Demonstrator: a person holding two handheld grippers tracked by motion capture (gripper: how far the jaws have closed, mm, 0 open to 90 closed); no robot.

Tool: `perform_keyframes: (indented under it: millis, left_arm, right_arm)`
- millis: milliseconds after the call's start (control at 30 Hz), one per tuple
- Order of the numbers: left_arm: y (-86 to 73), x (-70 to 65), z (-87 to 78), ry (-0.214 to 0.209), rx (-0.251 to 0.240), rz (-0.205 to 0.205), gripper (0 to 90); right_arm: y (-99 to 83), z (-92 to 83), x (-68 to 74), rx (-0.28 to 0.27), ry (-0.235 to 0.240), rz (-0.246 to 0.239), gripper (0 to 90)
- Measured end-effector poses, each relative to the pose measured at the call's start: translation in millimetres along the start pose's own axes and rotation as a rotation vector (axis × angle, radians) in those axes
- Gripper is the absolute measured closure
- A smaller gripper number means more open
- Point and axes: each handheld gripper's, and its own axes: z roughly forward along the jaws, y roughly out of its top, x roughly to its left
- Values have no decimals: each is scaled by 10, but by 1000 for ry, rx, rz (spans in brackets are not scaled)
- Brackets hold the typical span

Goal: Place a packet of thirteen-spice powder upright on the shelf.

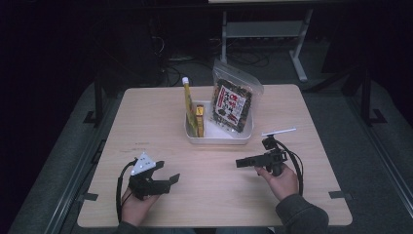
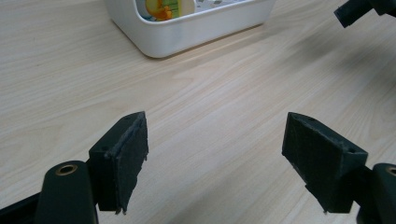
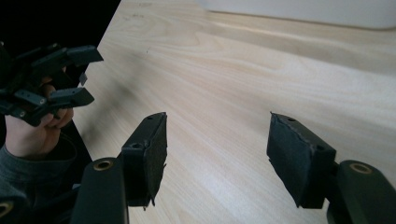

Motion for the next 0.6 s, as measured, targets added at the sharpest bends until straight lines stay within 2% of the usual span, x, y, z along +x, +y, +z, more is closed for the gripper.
perform_keyframes:
  millis: [333,600]
  left_arm:
    - [-3,-6,5,-3,0,4,218]
    - [-9,-23,19,-9,9,15,214]
  right_arm:
    - [-153,11,-17,23,-10,-32,361]
    - [-343,-6,-52,-3,-20,-57,355]
